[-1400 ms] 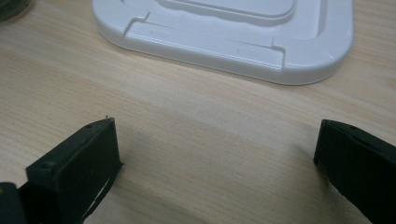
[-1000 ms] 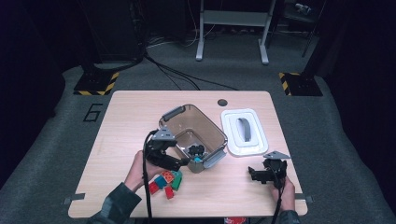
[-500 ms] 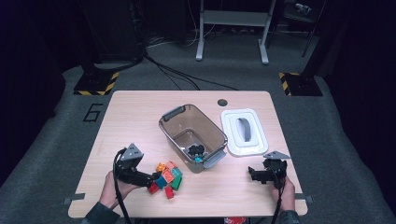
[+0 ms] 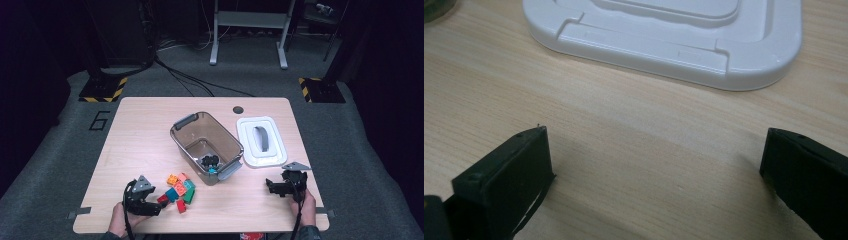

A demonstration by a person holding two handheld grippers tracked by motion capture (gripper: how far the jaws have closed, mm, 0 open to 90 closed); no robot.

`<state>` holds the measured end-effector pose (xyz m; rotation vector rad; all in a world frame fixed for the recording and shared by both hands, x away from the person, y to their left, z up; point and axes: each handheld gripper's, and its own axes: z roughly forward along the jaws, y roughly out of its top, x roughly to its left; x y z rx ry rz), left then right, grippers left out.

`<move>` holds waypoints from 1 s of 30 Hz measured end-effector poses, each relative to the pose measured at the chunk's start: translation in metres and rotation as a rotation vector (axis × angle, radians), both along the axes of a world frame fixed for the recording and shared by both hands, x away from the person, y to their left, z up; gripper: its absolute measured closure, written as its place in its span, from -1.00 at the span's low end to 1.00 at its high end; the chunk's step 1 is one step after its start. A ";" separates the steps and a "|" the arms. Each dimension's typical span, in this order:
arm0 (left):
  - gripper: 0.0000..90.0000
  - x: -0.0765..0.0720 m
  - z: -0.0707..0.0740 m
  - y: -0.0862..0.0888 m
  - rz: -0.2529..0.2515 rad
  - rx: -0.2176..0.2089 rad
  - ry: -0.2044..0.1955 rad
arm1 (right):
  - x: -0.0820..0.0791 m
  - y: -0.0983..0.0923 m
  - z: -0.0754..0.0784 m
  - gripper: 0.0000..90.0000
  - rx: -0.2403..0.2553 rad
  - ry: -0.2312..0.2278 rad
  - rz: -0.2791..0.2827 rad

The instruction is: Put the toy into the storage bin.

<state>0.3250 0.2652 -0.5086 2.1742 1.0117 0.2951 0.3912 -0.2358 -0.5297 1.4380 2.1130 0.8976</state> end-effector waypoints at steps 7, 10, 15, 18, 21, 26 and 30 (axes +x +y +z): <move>0.16 0.000 -0.007 -0.009 -0.013 0.018 -0.001 | 0.000 0.000 0.000 -1.00 0.000 0.000 0.000; 0.30 -0.001 -0.006 -0.009 -0.020 0.019 -0.011 | 0.000 0.000 0.000 -1.00 0.000 0.000 0.000; 0.31 -0.001 -0.003 -0.005 -0.019 0.009 -0.001 | 0.000 0.000 0.000 -1.00 0.000 0.000 0.001; 0.31 0.000 -0.002 -0.004 -0.008 0.003 0.000 | 0.000 0.000 0.000 -1.00 -0.002 -0.003 0.005; 0.31 0.000 -0.001 -0.005 -0.010 0.012 0.005 | 0.000 0.000 0.000 -1.00 -0.003 -0.002 -0.002; 0.31 -0.002 0.005 -0.004 -0.016 0.005 0.000 | 0.000 0.000 0.000 -1.00 -0.003 -0.002 -0.003; 0.31 -0.001 0.013 -0.001 -0.011 -0.006 -0.007 | 0.000 0.000 0.000 -1.00 -0.003 -0.002 -0.003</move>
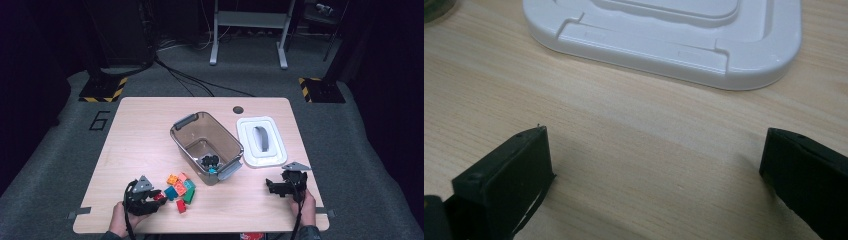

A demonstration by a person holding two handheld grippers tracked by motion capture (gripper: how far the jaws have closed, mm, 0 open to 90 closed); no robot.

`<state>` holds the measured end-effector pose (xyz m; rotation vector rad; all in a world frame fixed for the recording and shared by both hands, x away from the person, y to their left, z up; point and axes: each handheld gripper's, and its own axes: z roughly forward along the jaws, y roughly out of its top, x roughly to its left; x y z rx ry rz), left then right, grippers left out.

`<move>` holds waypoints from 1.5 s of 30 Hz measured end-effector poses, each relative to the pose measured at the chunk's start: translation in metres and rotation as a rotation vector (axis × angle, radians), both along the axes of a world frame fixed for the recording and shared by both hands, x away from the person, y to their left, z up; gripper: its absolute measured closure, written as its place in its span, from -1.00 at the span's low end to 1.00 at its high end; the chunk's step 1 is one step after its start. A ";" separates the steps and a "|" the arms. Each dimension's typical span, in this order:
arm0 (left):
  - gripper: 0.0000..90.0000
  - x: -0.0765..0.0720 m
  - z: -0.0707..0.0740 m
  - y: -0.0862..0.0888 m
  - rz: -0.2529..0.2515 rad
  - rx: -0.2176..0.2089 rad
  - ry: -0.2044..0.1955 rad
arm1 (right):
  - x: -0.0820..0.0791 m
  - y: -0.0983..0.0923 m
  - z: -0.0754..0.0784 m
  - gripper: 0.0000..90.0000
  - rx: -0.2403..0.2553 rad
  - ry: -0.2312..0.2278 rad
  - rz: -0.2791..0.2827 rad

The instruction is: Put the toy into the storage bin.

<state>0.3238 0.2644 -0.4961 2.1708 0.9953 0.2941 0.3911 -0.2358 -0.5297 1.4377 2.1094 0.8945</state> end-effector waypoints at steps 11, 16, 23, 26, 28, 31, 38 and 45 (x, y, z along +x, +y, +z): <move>0.31 0.015 0.031 0.007 0.016 -0.044 -0.040 | 0.000 0.000 0.000 -1.00 0.002 0.002 0.003; 0.31 0.022 0.043 0.008 0.017 -0.049 -0.047 | 0.000 0.000 0.000 -1.00 -0.001 0.000 0.004; 0.31 0.032 0.061 0.004 0.009 -0.055 -0.058 | 0.000 -0.004 0.000 -1.00 -0.012 -0.006 0.043; 0.31 0.036 0.070 0.001 -0.004 -0.058 -0.063 | 0.000 -0.004 0.000 -1.00 -0.012 -0.006 0.042; 0.31 0.039 0.078 -0.003 -0.014 -0.055 -0.073 | 0.000 -0.004 0.000 -1.00 -0.013 -0.006 0.042; 0.31 0.043 0.088 -0.008 -0.027 -0.055 -0.086 | 0.000 -0.004 0.000 -1.00 -0.013 -0.006 0.041; 0.31 0.055 0.117 -0.020 -0.058 -0.027 -0.128 | 0.000 -0.004 0.000 -1.00 -0.013 -0.006 0.041; 0.31 0.068 0.138 -0.035 -0.073 -0.034 -0.168 | 0.000 -0.004 0.000 -1.00 -0.012 -0.007 0.041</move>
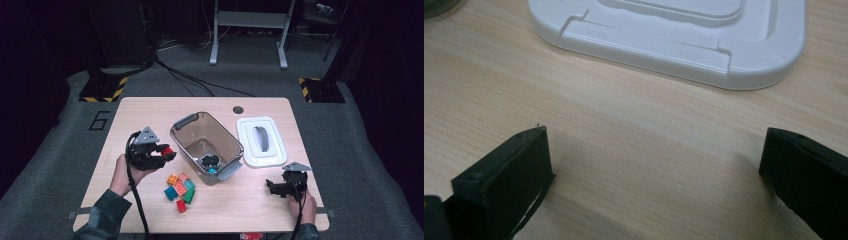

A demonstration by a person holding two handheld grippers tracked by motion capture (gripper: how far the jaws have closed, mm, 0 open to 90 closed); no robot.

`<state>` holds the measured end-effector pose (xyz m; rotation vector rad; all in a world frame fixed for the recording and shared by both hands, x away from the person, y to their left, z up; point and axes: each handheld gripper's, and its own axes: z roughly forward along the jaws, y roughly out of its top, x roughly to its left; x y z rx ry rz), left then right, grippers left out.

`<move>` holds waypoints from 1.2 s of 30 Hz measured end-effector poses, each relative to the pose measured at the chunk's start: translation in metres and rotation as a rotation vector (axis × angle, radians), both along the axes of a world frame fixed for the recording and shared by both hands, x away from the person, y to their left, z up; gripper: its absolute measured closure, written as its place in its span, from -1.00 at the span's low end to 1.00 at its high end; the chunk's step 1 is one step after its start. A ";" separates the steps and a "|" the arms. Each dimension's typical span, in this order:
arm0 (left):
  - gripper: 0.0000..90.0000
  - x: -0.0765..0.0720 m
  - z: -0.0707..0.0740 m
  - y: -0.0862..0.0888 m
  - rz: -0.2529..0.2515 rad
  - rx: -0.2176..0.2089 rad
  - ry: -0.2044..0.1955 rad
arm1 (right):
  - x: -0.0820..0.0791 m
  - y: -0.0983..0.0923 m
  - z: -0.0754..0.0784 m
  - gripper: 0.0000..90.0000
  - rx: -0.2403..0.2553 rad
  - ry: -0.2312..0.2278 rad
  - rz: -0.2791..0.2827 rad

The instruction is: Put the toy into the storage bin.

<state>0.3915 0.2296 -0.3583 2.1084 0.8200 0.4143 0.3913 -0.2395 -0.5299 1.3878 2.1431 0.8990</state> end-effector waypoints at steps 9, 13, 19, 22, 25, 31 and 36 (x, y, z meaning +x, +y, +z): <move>0.31 0.021 0.012 -0.028 -0.042 -0.046 0.001 | 0.000 0.000 0.000 -1.00 0.000 0.000 0.000; 0.31 0.025 0.011 -0.044 -0.068 -0.059 0.016 | 0.000 0.000 0.000 -1.00 0.000 0.000 0.000; 0.31 0.027 0.002 -0.064 -0.102 -0.060 0.044 | 0.000 0.000 0.000 -1.00 0.000 0.000 0.000; 0.31 0.027 -0.008 -0.074 -0.114 -0.057 0.071 | 0.000 0.000 0.000 -1.00 0.000 0.000 0.000; 0.31 0.026 -0.016 -0.084 -0.131 -0.048 0.089 | 0.000 0.000 0.000 -1.00 0.000 0.000 0.000; 0.31 0.024 -0.028 -0.096 -0.154 -0.031 0.125 | 0.000 0.000 0.000 -1.00 0.000 0.000 0.000; 0.31 0.022 -0.034 -0.101 -0.172 -0.004 0.138 | 0.000 0.000 0.000 -1.00 0.000 0.000 0.000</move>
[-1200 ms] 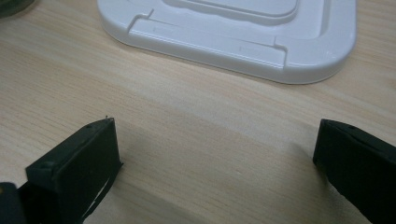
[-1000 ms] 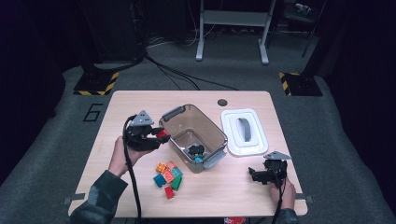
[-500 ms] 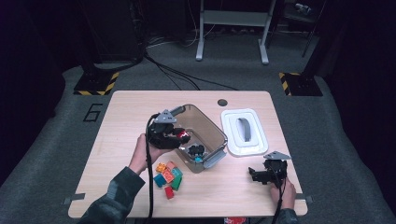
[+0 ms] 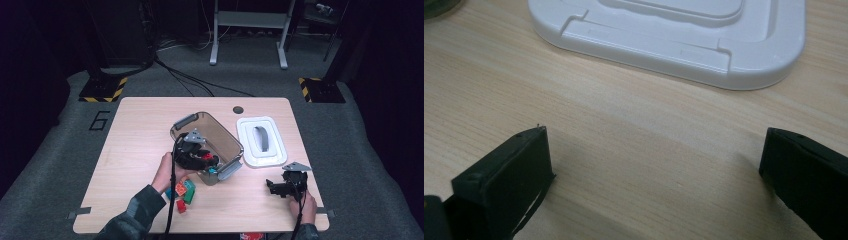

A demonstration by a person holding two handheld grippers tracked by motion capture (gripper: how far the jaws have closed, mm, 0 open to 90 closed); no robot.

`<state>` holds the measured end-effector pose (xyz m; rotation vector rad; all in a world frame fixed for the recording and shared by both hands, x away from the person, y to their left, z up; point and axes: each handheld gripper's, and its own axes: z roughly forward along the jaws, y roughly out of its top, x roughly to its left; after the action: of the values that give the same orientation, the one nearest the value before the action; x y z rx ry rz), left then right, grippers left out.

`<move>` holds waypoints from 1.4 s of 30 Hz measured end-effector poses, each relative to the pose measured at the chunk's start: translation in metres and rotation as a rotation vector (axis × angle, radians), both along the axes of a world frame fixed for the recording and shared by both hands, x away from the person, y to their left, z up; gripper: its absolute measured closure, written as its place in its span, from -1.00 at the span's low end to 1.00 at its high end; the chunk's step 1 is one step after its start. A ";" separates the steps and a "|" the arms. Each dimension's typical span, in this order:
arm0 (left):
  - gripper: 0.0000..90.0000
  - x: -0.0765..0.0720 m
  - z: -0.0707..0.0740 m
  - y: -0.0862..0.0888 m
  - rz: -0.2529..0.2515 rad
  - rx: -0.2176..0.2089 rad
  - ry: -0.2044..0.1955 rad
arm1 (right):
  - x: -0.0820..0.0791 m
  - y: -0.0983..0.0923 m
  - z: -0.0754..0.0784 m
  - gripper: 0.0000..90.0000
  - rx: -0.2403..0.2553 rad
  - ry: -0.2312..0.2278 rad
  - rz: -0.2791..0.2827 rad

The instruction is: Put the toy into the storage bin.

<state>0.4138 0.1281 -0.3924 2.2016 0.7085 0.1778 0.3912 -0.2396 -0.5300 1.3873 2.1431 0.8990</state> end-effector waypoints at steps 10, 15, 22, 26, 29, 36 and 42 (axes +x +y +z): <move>0.30 -0.002 -0.009 -0.001 0.000 0.005 0.042 | 0.000 0.000 0.000 -1.00 0.000 0.000 0.000; 0.10 -0.002 -0.007 0.001 0.005 -0.004 0.050 | 0.000 0.000 0.000 -1.00 0.000 0.000 0.000; -0.41 -0.012 0.003 0.008 0.012 -0.001 0.006 | 0.000 0.000 0.000 -1.00 0.000 0.000 0.000; -0.56 -0.022 0.007 0.018 0.026 -0.003 -0.019 | 0.000 0.000 0.000 -1.00 0.000 0.000 0.000; -0.64 -0.031 0.009 0.031 0.046 -0.007 -0.034 | 0.000 0.000 0.000 -1.00 0.000 0.000 0.000; -0.77 -0.051 -0.001 0.065 0.128 0.003 -0.051 | 0.000 0.000 0.000 -1.00 0.000 0.000 0.000; -0.89 -0.060 -0.024 0.096 0.199 0.029 -0.029 | 0.000 0.000 0.000 -1.00 0.000 0.001 0.000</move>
<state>0.3538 0.2240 -0.4162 2.1498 0.9145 0.3219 0.3912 -0.2395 -0.5299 1.3880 2.1433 0.8985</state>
